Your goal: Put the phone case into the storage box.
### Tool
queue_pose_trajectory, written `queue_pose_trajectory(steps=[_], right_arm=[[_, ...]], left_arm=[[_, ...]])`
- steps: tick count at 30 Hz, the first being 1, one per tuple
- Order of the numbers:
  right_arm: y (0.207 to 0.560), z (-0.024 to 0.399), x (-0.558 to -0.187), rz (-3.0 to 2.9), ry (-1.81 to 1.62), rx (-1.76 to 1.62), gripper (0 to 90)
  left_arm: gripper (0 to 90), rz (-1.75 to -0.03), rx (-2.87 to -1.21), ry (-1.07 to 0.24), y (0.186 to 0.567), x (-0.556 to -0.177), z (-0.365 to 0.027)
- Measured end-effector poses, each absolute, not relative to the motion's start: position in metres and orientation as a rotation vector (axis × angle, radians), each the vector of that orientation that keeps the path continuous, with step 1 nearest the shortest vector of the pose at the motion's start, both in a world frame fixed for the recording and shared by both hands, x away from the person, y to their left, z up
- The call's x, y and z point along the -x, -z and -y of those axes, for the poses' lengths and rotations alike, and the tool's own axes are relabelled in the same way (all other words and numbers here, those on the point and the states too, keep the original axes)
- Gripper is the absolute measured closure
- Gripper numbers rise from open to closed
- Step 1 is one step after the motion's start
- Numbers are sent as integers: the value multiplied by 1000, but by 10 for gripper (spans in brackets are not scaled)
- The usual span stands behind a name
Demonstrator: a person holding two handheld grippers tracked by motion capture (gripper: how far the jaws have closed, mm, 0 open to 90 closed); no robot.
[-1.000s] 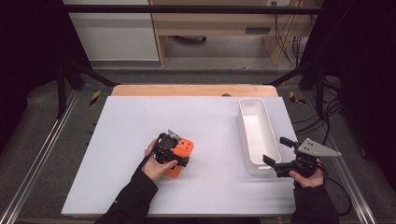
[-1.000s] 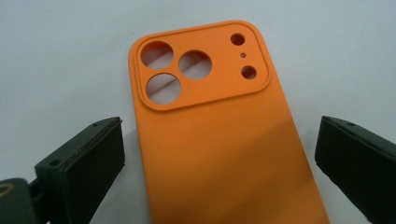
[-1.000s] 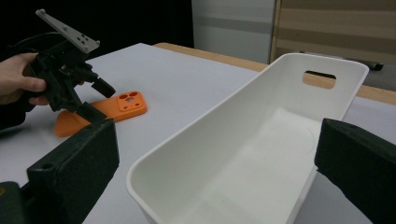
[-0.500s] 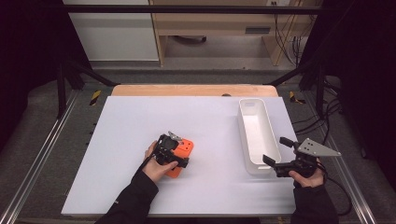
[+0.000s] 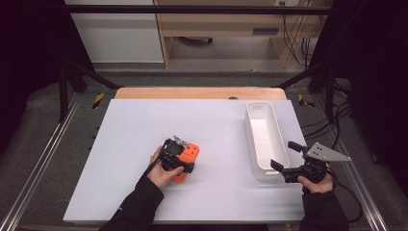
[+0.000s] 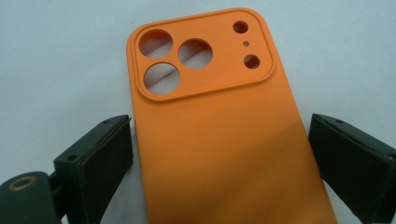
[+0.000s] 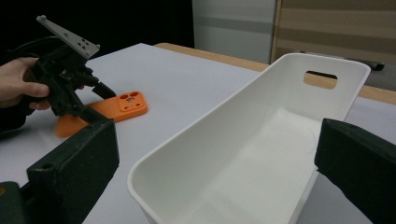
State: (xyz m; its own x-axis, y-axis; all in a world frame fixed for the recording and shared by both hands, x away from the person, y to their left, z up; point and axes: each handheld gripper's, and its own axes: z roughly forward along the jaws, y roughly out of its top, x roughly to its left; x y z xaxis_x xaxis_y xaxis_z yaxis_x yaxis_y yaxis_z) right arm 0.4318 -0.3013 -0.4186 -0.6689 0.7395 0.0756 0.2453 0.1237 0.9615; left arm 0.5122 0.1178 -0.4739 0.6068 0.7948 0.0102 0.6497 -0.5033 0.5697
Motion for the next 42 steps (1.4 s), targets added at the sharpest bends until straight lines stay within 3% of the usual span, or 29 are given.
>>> queue_pose_trajectory(steps=[42], right_arm=[[418, 301, -432, -1985, -1571, -949, 4]], left_arm=[[112, -1159, -2283, -388, 474, -509, -118]])
